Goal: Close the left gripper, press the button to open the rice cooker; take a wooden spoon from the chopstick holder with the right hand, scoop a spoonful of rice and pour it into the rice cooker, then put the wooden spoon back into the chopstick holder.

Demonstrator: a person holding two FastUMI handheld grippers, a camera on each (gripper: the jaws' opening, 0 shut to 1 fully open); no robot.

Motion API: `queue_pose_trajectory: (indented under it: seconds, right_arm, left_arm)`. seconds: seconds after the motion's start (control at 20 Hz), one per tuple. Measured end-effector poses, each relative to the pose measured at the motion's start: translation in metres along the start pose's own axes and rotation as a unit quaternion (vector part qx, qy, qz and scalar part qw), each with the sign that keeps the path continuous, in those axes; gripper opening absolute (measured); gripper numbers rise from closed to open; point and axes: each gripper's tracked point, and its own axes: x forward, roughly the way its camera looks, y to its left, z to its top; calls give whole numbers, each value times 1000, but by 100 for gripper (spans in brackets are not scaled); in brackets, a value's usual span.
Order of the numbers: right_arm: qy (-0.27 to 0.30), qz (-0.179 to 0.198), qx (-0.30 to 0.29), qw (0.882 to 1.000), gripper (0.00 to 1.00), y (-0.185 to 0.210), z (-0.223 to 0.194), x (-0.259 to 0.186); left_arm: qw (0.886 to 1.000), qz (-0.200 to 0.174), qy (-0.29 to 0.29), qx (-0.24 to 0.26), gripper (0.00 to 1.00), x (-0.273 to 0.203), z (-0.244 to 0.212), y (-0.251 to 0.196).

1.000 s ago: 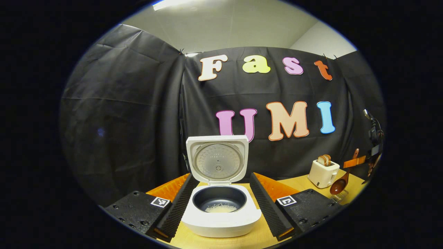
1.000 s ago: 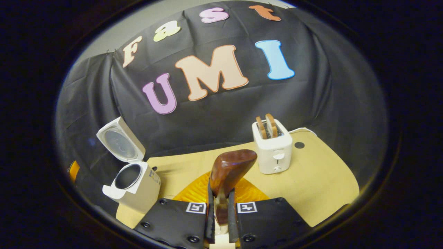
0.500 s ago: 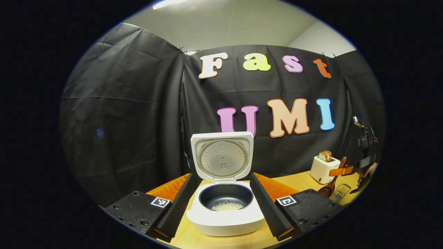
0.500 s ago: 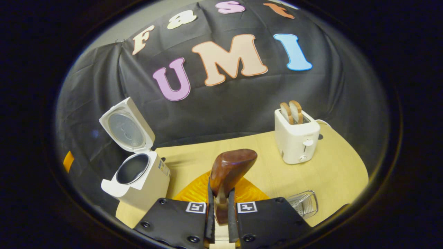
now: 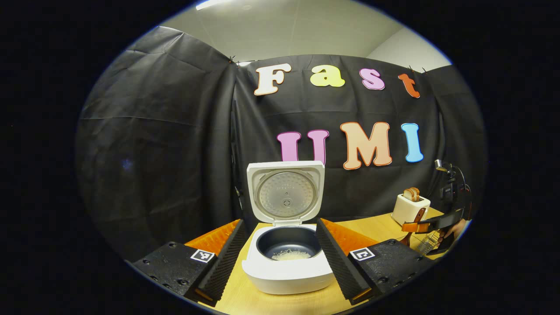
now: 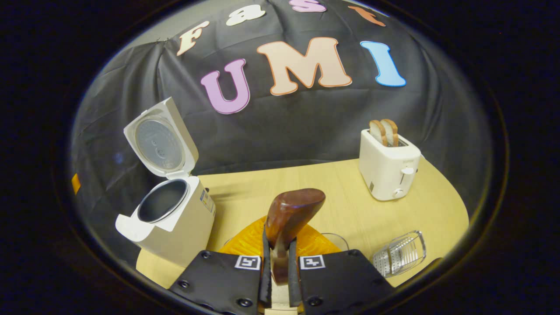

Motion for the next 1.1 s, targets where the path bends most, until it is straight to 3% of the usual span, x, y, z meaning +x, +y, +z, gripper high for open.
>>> queue_pose_trajectory:
  seconds: [0.15, 0.3, 0.55, 0.65, 0.7, 0.9, 1.1]
  right_arm:
    - [-12, -13, -21, 1000, 19, 8, -7, 8]
    - [-26, -24, -55, 998, 19, 17, -13, 20]
    - [-24, -16, -51, 998, 18, 33, -22, 26]
    - [-17, -11, -33, 999, 19, 39, -24, 26]
    - [-13, -9, -24, 1000, 19, 40, -25, 26]
    - [8, 2, 28, 1000, 19, 46, -31, 22]
    - [42, 14, 118, 992, 17, 42, -39, 20]
  left_arm:
    - [1000, 5, 4, -3, 99, 0, -4, 11]
    - [1000, 5, 8, -2, 96, 2, -8, 17]
    - [1000, 6, 10, 1, 96, 3, -12, 28]
    - [1000, 6, 11, -2, 100, 5, -13, 30]
    - [1000, 5, 11, -3, 96, 6, -14, 30]
    - [1000, 1, 10, -7, 96, 8, -15, 30]
    - [1000, 0, 9, -14, 96, 9, -15, 29]
